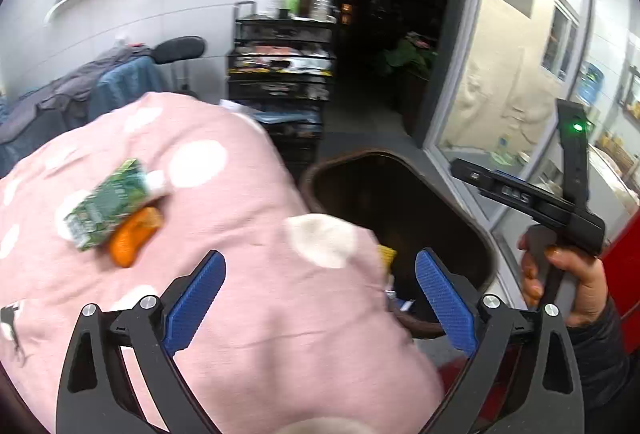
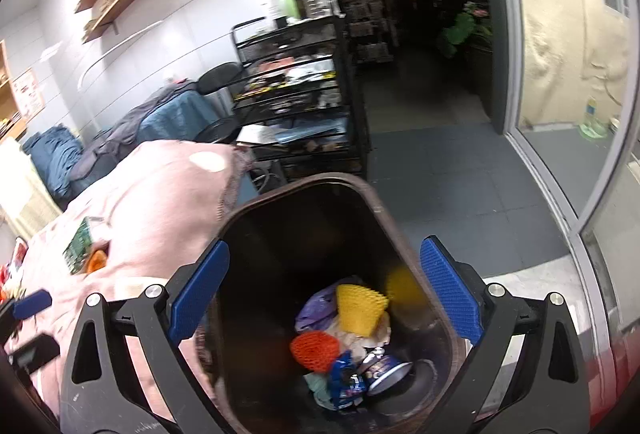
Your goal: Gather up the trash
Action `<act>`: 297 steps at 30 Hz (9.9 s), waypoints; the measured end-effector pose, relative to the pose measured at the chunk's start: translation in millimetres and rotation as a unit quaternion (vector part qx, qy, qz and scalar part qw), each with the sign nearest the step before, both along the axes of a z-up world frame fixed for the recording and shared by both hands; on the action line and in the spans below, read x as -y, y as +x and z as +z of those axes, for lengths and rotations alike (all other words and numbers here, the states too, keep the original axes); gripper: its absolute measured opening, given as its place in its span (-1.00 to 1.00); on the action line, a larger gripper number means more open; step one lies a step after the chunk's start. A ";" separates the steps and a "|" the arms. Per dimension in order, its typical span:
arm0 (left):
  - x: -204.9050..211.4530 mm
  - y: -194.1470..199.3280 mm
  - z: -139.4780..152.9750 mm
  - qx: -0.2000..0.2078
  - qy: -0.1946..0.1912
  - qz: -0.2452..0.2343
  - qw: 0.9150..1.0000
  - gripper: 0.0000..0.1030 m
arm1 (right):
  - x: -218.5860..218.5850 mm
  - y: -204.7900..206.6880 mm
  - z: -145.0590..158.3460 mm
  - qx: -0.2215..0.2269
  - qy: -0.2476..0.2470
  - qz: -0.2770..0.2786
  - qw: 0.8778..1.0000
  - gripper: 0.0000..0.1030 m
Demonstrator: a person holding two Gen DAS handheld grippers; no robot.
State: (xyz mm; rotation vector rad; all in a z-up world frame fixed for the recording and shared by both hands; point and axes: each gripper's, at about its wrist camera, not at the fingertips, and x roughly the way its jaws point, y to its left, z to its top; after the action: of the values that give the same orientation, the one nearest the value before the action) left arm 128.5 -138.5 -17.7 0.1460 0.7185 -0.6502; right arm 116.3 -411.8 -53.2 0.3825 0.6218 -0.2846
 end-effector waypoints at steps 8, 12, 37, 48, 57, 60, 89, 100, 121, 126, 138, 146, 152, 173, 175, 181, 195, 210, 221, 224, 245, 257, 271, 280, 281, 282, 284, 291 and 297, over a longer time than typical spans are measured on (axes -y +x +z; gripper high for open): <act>-55.6 18.2 0.3 0.005 0.007 0.060 0.998 0.84 | -49.1 19.0 14.3 0.013 -0.012 0.077 0.997 0.84; -86.8 25.0 -1.2 0.003 0.007 0.090 0.996 0.84 | -80.2 33.3 22.1 0.016 -0.024 0.130 0.991 0.84; -206.8 66.3 -29.8 -0.034 -0.003 0.208 0.978 0.79 | -308.7 168.9 17.1 -0.034 -0.242 0.426 0.871 0.84; -209.8 75.9 -39.3 -0.056 -0.009 0.189 0.980 0.79 | -381.2 222.3 -34.2 -0.088 -0.409 0.481 0.770 0.78; -184.5 99.1 -44.0 -0.068 0.048 0.151 0.985 0.66 | -371.5 251.0 -25.5 -0.102 -0.345 0.506 0.784 0.07; -168.5 112.7 -43.9 -0.079 0.055 0.123 0.988 0.54 | -350.9 251.8 -2.2 -0.071 -0.314 0.482 0.815 0.04; -155.1 119.5 -36.4 -0.117 0.000 0.105 0.988 -0.60 | -206.6 172.7 63.0 0.024 -0.141 0.304 0.942 -0.03; -138.6 77.9 -3.8 -0.069 -0.068 0.132 0.986 -0.60 | -178.4 112.0 62.3 0.034 -0.118 0.282 0.952 -0.03; -76.3 26.4 8.0 -0.064 -0.119 0.079 0.988 -0.59 | -79.8 30.5 28.1 0.000 -0.076 0.171 0.982 -0.02; -57.3 19.4 6.5 -0.068 -0.121 0.059 0.989 -0.59 | -58.7 28.9 7.7 -0.036 -0.068 0.137 0.988 -0.02; -29.7 11.3 4.0 -0.071 -0.113 0.029 0.991 -0.59 | -27.1 48.4 -63.1 -0.150 -0.044 0.103 0.982 -0.02; -21.3 11.1 0.9 -0.075 -0.109 0.022 0.991 -0.59 | -30.2 59.1 -98.4 -0.192 -0.044 0.102 0.975 -0.02; -15.2 10.5 -3.2 -0.078 -0.104 0.014 0.991 -0.59 | -31.5 53.3 -93.8 -0.179 -0.052 0.092 0.978 0.35; 53.3 14.3 -12.8 -0.112 -0.088 -0.056 0.988 -0.59 | 24.0 -26.2 3.9 -0.003 -0.047 -0.097 0.994 0.60; 63.4 15.7 -16.1 -0.120 -0.083 -0.063 0.987 -0.59 | 32.4 -31.1 9.3 0.004 -0.043 -0.109 0.993 0.60; 91.2 21.3 -33.5 -0.153 -0.051 -0.071 0.984 -0.59 | 50.7 -44.1 17.6 0.014 -0.031 -0.128 0.991 0.61; 124.6 25.5 -64.1 -0.177 0.015 -0.079 0.981 -0.55 | 55.4 -54.0 26.5 0.026 -0.018 -0.127 0.991 0.71; 123.4 15.8 -51.3 -0.109 0.018 -0.064 0.992 0.59 | 46.1 -56.0 31.2 0.038 -0.024 -0.116 0.992 0.84; 64.7 -12.3 -5.3 -0.017 -0.045 -0.003 0.999 0.79 | 42.1 -61.3 36.6 0.063 -0.025 -0.115 0.991 0.89; 41.8 -20.9 5.7 0.013 -0.058 0.019 0.998 0.85 | 32.2 -61.0 38.1 0.073 -0.030 -0.095 0.992 0.89; -98.2 -63.6 29.3 0.147 -0.082 0.203 0.965 0.90 | -113.8 -61.8 38.8 0.106 -0.085 0.068 0.988 0.89; -123.5 -88.8 24.8 0.185 -0.067 0.245 0.949 0.90 | -175.6 -92.1 32.3 0.138 -0.097 0.107 0.980 0.89; -129.6 -93.8 27.1 0.186 -0.083 0.244 0.948 0.90 | -173.9 -96.3 38.7 0.135 -0.092 0.107 0.981 0.89; -130.9 -96.5 29.5 0.192 -0.093 0.248 0.945 0.89 | -171.8 -95.5 38.9 0.134 -0.090 0.106 0.981 0.89; -130.9 -96.8 29.6 0.192 -0.093 0.248 0.945 0.90 | -171.2 -95.3 38.9 0.133 -0.090 0.106 0.981 0.89; -130.8 -96.9 29.6 0.193 -0.093 0.248 0.945 0.90 | -171.2 -95.5 38.9 0.133 -0.090 0.106 0.981 0.89; -131.0 -97.6 29.9 0.193 -0.095 0.249 0.944 0.90 | -171.3 -95.3 38.9 0.133 -0.091 0.106 0.981 0.89; -132.5 -98.0 30.5 0.192 -0.098 0.248 0.944 0.90 | -170.5 -93.6 38.6 0.132 -0.089 0.107 0.981 0.89; -132.4 -98.3 30.7 0.192 -0.099 0.247 0.945 0.90 | -169.4 -93.9 37.5 0.132 -0.089 0.107 0.981 0.89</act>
State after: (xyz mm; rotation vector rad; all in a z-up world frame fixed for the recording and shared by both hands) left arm 30.2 -6.1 13.0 -0.0946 0.2876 -0.1963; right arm 22.5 -242.4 -15.8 0.1745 0.3686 -0.0801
